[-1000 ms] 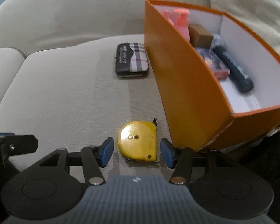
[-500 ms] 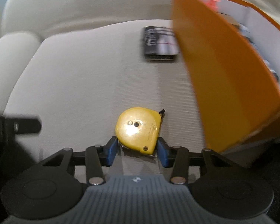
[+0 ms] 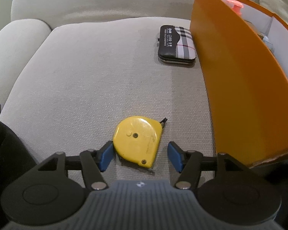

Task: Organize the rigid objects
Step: 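Grasp the yellow tape measure with the right tool, then lift the tape measure and carry it over the orange box with right tool, then release tape measure in box with right tool while left tool grasps plaid case, then lift the plaid case and carry it over the orange box with left tool, then lower the plaid case into the box and open the left tool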

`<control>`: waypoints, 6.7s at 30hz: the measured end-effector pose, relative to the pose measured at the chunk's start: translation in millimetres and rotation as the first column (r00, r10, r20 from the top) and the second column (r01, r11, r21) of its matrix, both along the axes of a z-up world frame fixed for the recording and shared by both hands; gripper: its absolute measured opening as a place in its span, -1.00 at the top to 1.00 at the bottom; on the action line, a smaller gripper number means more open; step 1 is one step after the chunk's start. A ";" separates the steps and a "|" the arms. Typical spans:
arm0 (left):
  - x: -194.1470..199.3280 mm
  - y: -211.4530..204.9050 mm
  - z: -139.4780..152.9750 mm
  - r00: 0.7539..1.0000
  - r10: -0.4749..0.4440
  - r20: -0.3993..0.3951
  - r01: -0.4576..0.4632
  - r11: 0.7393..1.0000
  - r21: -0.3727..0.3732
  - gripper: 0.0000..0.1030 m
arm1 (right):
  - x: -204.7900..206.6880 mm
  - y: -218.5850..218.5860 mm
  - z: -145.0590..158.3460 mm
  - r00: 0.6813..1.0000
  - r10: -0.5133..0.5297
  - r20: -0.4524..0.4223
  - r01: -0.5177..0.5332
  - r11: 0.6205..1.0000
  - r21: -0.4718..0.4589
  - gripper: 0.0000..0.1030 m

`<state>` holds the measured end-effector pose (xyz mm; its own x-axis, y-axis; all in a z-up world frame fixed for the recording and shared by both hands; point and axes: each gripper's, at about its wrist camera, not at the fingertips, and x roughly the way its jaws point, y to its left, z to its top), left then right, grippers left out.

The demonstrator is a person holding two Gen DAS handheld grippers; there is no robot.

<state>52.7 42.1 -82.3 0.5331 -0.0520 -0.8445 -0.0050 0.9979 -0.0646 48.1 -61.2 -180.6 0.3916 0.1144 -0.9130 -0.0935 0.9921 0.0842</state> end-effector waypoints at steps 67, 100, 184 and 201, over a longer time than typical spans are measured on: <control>197.2 -132.3 -67.3 0.937 -0.339 -0.085 0.329 0.937 -0.113 -0.38 | 115.2 -210.1 8.1 0.914 0.261 -0.312 -0.306 0.946 -0.104 -0.03; 206.6 -97.4 -65.0 0.970 -0.195 -0.145 0.144 0.942 -0.302 0.58 | 98.2 -211.9 28.0 0.976 0.129 -0.177 -0.153 0.980 -0.131 -0.10; 88.2 -323.0 -67.4 -0.005 -0.873 -0.488 0.985 -0.089 0.150 -0.51 | 52.4 -258.5 78.7 0.991 0.118 0.061 -0.118 0.993 -0.006 -0.16; 98.0 -316.6 -95.9 0.053 -0.852 -0.520 0.985 -0.041 0.168 -0.55 | 52.4 -247.6 72.9 0.991 0.133 0.028 -0.133 0.991 -0.020 -0.16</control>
